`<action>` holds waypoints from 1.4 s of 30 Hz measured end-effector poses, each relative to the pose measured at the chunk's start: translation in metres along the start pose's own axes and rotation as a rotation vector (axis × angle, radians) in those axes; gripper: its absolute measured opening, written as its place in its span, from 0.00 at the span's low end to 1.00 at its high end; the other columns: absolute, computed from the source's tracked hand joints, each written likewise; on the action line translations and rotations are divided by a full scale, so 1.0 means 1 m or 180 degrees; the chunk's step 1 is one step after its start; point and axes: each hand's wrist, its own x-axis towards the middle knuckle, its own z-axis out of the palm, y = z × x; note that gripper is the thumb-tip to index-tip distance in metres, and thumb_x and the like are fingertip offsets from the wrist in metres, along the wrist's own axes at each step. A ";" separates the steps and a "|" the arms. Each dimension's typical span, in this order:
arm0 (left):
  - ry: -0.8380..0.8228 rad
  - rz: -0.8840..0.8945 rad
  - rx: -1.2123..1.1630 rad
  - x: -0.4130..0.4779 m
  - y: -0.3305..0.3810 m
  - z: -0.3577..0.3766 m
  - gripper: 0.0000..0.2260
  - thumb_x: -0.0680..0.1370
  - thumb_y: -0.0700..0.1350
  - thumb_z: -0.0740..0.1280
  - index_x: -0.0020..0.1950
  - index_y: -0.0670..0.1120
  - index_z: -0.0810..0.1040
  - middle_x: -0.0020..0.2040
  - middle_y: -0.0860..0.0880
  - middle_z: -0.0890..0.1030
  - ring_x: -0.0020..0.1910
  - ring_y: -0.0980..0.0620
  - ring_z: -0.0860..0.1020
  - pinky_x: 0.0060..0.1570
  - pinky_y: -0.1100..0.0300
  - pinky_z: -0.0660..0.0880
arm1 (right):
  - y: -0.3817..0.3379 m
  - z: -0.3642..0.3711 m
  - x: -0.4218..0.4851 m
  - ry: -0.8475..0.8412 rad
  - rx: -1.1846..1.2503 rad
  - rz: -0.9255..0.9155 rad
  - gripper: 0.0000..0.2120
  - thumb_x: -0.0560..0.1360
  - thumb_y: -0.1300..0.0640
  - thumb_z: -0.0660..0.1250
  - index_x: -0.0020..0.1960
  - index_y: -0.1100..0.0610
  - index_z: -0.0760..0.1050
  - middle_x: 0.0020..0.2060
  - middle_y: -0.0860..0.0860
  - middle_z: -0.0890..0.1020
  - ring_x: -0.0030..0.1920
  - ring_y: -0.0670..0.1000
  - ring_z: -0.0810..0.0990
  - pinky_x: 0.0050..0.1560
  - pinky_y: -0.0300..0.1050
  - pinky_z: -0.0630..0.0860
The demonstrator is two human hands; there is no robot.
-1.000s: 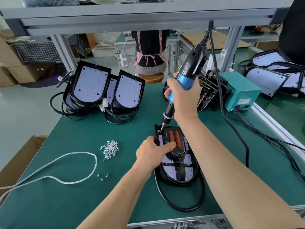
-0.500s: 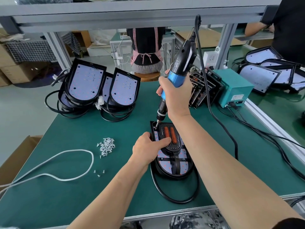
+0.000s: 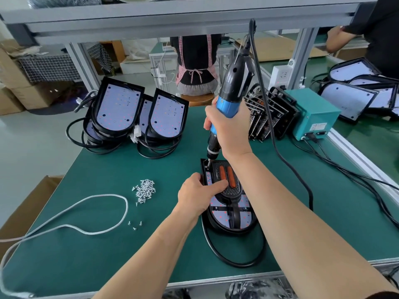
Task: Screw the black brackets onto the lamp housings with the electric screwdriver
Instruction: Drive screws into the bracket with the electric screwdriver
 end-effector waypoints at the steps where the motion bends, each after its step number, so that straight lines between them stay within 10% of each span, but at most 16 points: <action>1: -0.0009 0.0003 -0.0001 0.001 0.000 0.000 0.33 0.56 0.63 0.76 0.53 0.44 0.78 0.50 0.46 0.85 0.51 0.42 0.83 0.57 0.42 0.79 | 0.000 0.000 -0.002 -0.0049 0.0022 -0.0002 0.07 0.70 0.67 0.67 0.46 0.61 0.72 0.28 0.52 0.76 0.26 0.50 0.74 0.31 0.43 0.72; 20: -0.0023 0.0013 0.0075 0.003 -0.002 -0.002 0.32 0.55 0.66 0.75 0.50 0.47 0.78 0.49 0.49 0.85 0.52 0.45 0.83 0.57 0.44 0.78 | -0.046 -0.055 0.033 0.0221 0.0727 0.0123 0.08 0.70 0.67 0.69 0.45 0.59 0.72 0.29 0.52 0.73 0.27 0.52 0.72 0.32 0.43 0.72; 31: -0.0031 0.0037 0.0042 0.004 -0.004 -0.002 0.26 0.59 0.62 0.76 0.50 0.49 0.80 0.48 0.51 0.86 0.51 0.47 0.83 0.58 0.46 0.78 | -0.013 -0.140 0.034 0.0925 0.0382 0.1709 0.11 0.74 0.59 0.75 0.49 0.59 0.74 0.26 0.52 0.79 0.26 0.50 0.80 0.30 0.41 0.78; 42: -0.0080 0.0014 0.0028 0.001 0.000 -0.004 0.25 0.61 0.61 0.77 0.51 0.49 0.80 0.47 0.53 0.86 0.50 0.49 0.84 0.58 0.46 0.79 | 0.028 -0.183 0.003 0.1589 -0.0258 0.2395 0.20 0.76 0.51 0.75 0.58 0.61 0.72 0.54 0.58 0.73 0.35 0.53 0.81 0.31 0.43 0.81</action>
